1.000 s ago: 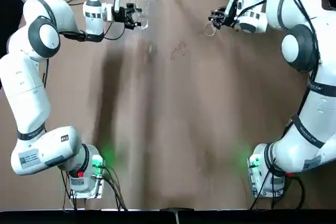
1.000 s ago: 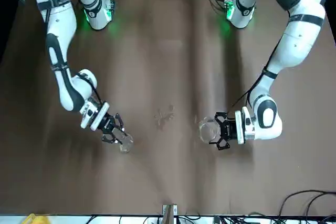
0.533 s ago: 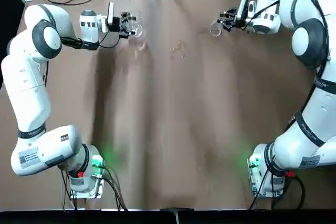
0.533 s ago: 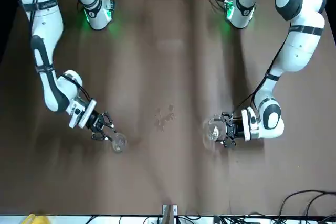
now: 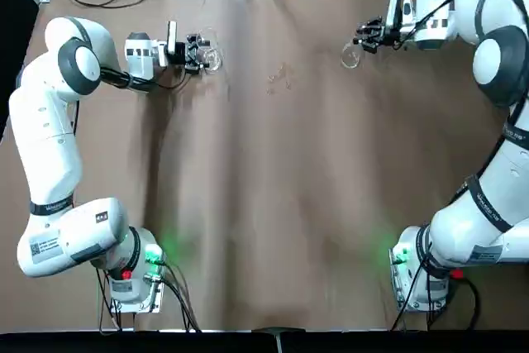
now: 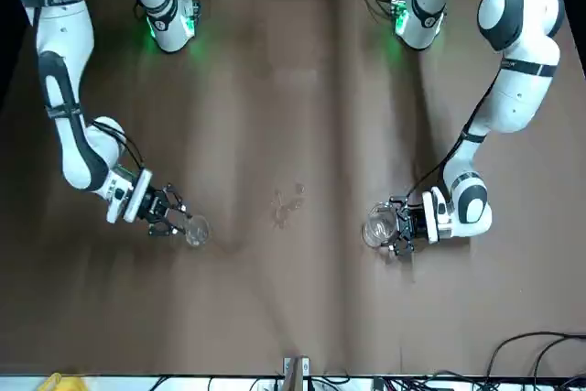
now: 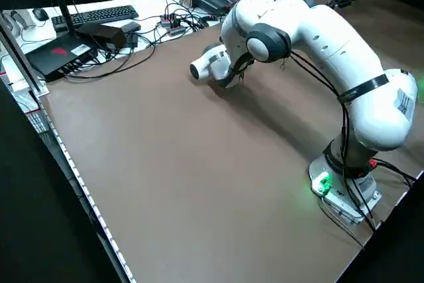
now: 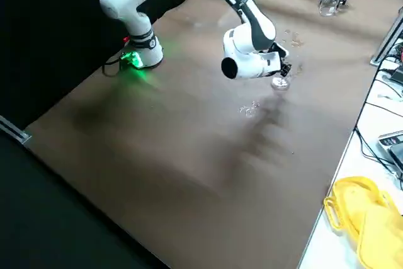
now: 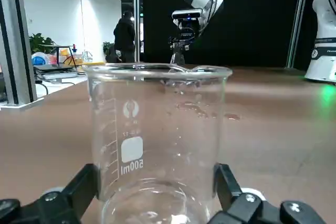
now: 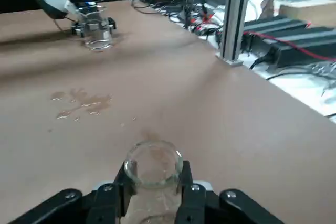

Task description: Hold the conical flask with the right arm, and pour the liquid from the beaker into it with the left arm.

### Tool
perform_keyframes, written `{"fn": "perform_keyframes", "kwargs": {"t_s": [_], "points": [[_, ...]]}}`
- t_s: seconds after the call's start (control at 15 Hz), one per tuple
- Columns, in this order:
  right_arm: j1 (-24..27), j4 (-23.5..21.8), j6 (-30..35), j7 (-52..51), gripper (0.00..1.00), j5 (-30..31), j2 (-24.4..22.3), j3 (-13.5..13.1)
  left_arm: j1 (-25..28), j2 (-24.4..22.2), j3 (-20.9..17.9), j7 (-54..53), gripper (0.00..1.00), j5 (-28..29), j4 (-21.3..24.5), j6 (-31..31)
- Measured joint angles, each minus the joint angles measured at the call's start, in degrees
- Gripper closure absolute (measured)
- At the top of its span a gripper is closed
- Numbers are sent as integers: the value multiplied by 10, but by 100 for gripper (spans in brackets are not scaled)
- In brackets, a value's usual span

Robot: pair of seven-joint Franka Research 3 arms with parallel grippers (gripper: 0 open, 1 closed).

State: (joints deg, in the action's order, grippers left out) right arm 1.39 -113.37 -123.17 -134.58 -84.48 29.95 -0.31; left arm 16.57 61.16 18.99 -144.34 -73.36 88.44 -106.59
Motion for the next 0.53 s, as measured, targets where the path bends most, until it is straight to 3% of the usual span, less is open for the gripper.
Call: {"fn": "perform_keyframes", "kwargs": {"t_s": [0.27, 0.53], "points": [[64, 17, 57, 52, 61, 124, -17, -3, 0, 3, -5, 0, 2, -5, -5, 2], [150, 67, 140, 55, 61, 237, -20, -5, 0, 3, -24, 0, 0, -5, -12, 4]]}}
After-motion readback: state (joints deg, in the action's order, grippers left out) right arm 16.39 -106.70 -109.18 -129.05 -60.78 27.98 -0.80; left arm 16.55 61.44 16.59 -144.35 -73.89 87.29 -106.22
